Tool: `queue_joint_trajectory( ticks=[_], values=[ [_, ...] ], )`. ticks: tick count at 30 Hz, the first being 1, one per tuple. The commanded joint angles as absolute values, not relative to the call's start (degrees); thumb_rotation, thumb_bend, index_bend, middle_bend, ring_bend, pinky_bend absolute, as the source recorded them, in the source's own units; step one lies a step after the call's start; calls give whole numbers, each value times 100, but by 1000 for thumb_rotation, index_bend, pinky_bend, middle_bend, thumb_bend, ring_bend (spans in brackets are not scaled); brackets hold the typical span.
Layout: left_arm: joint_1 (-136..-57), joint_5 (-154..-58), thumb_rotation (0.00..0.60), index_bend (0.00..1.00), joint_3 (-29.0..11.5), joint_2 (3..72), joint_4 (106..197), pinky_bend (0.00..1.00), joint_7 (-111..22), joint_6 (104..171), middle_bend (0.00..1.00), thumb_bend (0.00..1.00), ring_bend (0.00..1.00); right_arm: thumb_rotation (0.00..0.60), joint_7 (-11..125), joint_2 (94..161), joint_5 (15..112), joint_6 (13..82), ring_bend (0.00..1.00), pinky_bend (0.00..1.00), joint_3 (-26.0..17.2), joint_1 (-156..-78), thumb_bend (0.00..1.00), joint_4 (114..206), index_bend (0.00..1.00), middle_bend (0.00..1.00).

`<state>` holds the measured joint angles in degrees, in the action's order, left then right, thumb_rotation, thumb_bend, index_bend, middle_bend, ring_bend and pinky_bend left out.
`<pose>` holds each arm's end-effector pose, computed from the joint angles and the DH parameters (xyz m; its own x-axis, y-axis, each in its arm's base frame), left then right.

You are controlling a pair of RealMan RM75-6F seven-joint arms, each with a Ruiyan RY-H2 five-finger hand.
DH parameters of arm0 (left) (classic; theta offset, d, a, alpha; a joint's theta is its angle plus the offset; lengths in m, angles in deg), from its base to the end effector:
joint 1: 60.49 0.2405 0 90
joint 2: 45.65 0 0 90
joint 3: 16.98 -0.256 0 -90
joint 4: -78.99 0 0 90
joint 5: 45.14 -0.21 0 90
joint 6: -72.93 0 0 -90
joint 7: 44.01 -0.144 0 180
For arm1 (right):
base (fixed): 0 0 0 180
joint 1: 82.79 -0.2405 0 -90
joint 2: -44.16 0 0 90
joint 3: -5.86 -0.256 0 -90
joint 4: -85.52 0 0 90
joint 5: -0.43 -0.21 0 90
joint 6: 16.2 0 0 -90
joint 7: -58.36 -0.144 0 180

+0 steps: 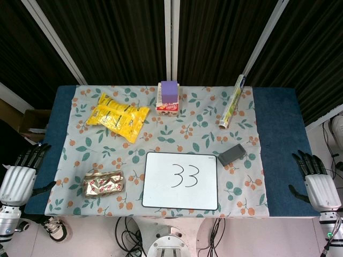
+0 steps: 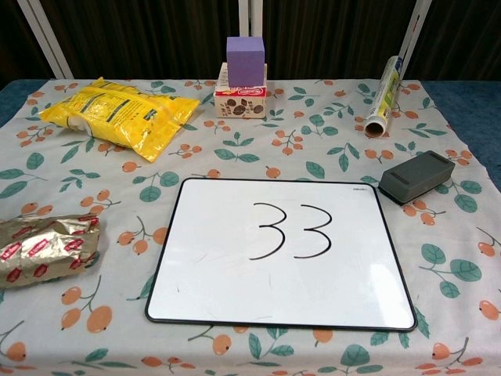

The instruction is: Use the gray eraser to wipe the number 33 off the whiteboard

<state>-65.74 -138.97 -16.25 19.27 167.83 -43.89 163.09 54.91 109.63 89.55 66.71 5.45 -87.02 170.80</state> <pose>-0.3004 0.1746 0.1584 0.4368 -0.0556 0.8978 0.8857 -0.1482 -0.4400 -0.3341 -0.1696 0.1501 0.4375 -0.0831 0.8954 -0.8992 -0.0435 0.4354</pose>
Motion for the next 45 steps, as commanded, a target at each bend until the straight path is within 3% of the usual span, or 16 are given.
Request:
queue_joint_trajectory(
  ticks=[1,21,27,38,45],
  values=[
    [-6572,-13894,600,85,-1632,1924,16788,165,-4389,16302,96,57,74,600,5499,10962,8952,6670,0,0,550,-8696,184,17074,0,0],
    [-6552,-13837,600,85,-1638,1924,16768,165,-4374,16285,96,57,74,600,5590,11000,8939,6350,0,0,513,-8914,184,16960,0,0],
    [-6550,-13861,600,85,-1661,1907,16782,164,-4405,16275,96,57,74,600,5676,10894,8999,5691,0,0,353,-9487,183,16944,0,0],
    [-6576,-13827,600,85,-1663,1877,16904,164,-4519,16192,96,58,74,600,6171,11097,8887,3409,0,0,167,-11120,186,16846,0,0],
    [-6584,-13823,600,85,-1671,1896,16904,165,-4527,16164,96,57,74,600,6249,11549,8942,3024,0,0,211,-11566,191,16584,0,0]
  ],
)
